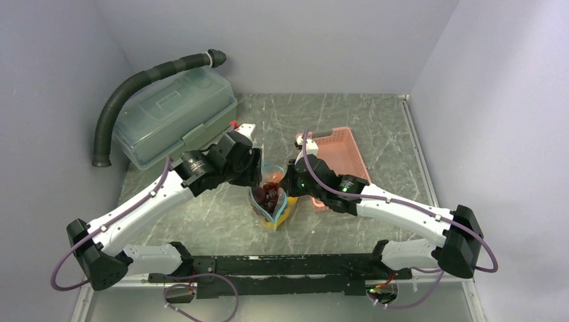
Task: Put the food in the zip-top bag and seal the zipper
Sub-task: Adjust the zipper food storage bag at the center of the board.
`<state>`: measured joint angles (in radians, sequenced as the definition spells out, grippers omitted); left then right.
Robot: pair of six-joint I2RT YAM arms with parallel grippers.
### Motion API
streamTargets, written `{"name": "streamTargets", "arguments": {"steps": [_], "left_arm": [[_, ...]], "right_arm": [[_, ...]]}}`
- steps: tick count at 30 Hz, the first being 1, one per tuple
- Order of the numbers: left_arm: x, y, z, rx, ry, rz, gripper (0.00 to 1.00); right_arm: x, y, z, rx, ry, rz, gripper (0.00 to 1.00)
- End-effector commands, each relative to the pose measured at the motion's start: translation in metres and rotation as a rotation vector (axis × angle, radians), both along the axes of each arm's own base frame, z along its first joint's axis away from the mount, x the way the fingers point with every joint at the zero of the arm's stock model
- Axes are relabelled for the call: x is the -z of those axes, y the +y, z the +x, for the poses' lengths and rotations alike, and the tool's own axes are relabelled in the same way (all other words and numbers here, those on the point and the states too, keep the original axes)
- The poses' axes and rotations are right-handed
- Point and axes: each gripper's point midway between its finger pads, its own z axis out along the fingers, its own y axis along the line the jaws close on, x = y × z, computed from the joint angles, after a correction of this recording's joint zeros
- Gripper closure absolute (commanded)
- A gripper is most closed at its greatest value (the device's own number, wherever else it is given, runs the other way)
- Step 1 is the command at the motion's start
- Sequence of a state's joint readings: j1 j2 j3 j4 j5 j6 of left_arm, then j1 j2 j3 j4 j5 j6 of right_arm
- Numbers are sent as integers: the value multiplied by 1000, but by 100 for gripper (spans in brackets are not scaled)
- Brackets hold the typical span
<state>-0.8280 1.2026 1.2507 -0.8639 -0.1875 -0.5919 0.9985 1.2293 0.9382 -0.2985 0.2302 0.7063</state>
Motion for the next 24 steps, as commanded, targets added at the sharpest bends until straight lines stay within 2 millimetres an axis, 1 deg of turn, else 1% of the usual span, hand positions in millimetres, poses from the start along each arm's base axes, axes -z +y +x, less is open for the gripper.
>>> {"name": "streamTargets", "arguments": {"steps": [1, 4, 8, 13, 15, 16, 18, 20, 22, 24], "left_arm": [[10, 0, 4, -30, 1, 41, 43], [16, 1, 6, -35, 7, 71, 46], [17, 5, 8, -50, 2, 103, 50], [19, 13, 9, -71, -3, 141, 59], [18, 15, 9, -74, -11, 146, 65], [18, 17, 9, -78, -12, 149, 70], [16, 18, 9, -79, -14, 153, 85], [12, 19, 10, -80, -24, 155, 100], [3, 21, 12, -82, -47, 152, 100], [-12, 22, 14, -80, -82, 140, 100]], "right_arm": [[-17, 7, 4, -6, -39, 38, 100], [-16, 8, 5, -7, -38, 35, 100], [-14, 9, 5, -8, -36, 32, 100], [-14, 10, 5, -8, -35, 34, 100], [-17, 10, 5, -9, -39, 42, 100], [-19, 9, 5, -10, -43, 45, 100], [-25, 9, 5, -11, -51, 51, 100], [-34, 9, 5, -15, -65, 61, 100], [-47, 9, 6, -20, -84, 66, 100], [-62, 9, 7, -27, -107, 77, 100]]}}
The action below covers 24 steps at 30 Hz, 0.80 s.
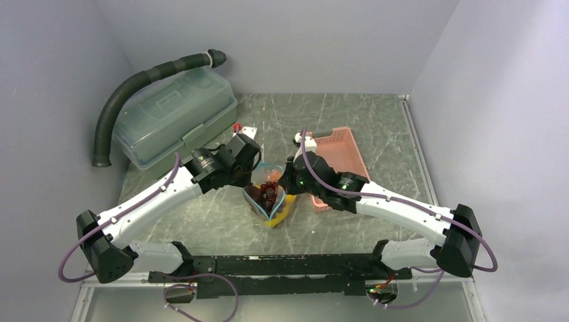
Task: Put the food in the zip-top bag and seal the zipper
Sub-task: Adjust the zipper food storage bag at the center of the board.
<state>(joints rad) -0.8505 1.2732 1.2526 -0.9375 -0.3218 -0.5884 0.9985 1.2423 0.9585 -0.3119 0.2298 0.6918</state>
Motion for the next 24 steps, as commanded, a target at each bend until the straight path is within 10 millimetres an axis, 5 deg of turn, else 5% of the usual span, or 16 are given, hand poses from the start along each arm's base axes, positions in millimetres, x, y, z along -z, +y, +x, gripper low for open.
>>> {"name": "streamTargets", "arguments": {"steps": [1, 8, 11, 13, 20, 24], "left_arm": [[-47, 4, 10, -11, -120, -40, 100], [-115, 13, 12, 2, -251, -101, 100], [-124, 16, 9, 3, -274, -126, 100], [-118, 15, 8, 2, -265, -129, 100], [-37, 2, 8, 5, -108, -107, 100], [-22, -1, 7, 15, -69, -101, 100]], "right_arm": [[-70, 8, 6, -23, -115, 101, 100], [-145, 10, -7, -85, -213, 229, 100], [-153, 10, -10, -93, -219, 249, 100], [-133, 12, -6, -75, -193, 216, 100], [-26, 34, 0, -57, -11, 90, 100], [-12, 42, -5, -83, 34, 94, 100]]}}
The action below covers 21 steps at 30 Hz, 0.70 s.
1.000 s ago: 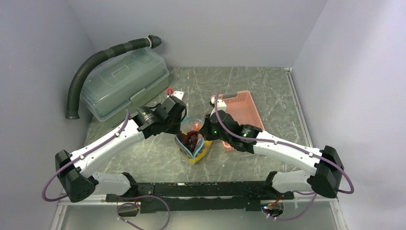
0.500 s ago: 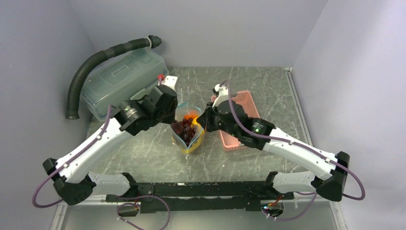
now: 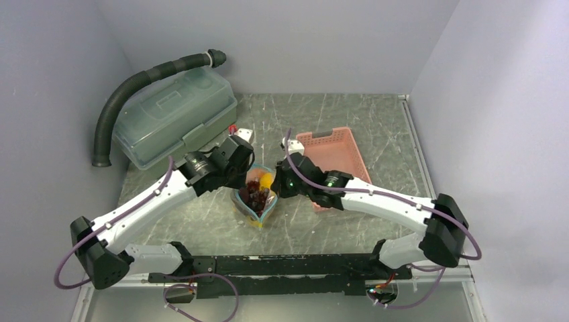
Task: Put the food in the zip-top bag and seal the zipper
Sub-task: Adjust the zipper food storage bag at the center of the board.
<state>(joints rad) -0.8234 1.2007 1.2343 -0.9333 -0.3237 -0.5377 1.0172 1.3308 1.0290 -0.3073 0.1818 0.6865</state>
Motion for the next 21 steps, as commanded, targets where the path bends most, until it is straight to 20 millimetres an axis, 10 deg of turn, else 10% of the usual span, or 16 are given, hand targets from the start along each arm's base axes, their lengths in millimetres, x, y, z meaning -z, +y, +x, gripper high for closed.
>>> {"name": "streamTargets", "arguments": {"steps": [1, 14, 21], "left_arm": [[-9, -15, 7, 9, -20, -87, 100], [-54, -9, 2, 23, -101, -157, 100], [-50, -11, -1, -5, -88, -203, 100]], "right_arm": [[-17, 17, -4, -24, 5, 104, 100], [-63, 3, -8, -25, -70, 162, 99], [-85, 5, -16, -69, -89, 183, 58]]}}
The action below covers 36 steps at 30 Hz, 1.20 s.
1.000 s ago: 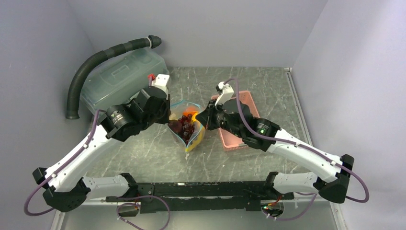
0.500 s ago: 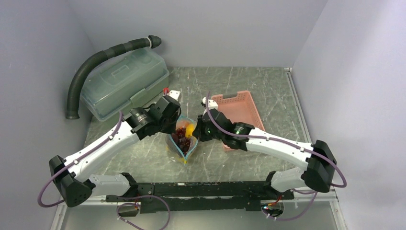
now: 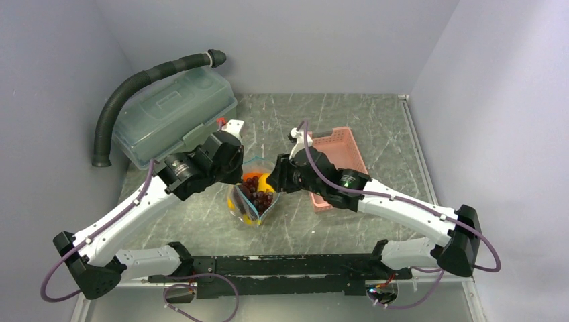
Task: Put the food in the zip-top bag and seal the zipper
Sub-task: Adjust the zipper food storage bag at the center of the board.
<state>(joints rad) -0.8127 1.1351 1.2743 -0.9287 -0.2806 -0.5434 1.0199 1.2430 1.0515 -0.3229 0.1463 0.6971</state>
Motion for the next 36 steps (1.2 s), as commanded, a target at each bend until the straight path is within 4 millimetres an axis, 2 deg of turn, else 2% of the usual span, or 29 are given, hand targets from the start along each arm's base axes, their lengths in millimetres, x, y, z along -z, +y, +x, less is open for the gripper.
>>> {"name": "streamTargets", "arguments": {"steps": [1, 4, 10, 16, 22, 29, 36], "left_arm": [[-16, -8, 3, -25, -30, -101, 100], [-13, -10, 3, -38, -22, -119, 100], [-22, -7, 8, -79, -51, -134, 100], [-39, -1, 17, -125, -112, -147, 100], [-50, 6, 26, -191, -144, -137, 100], [-64, 10, 33, -248, -190, -172, 100], [-68, 10, 38, -266, -209, -176, 100]], "right_arm": [[-48, 7, -8, -46, -66, 92, 53], [-55, 8, -13, -58, -72, 92, 42], [-61, 11, -27, -78, -77, 77, 33], [-61, 0, -36, -31, -88, 38, 31], [-59, -2, -51, -24, -78, 45, 31], [-56, 10, -70, -42, -71, 47, 29], [-56, 26, -83, -55, -73, 48, 27]]}}
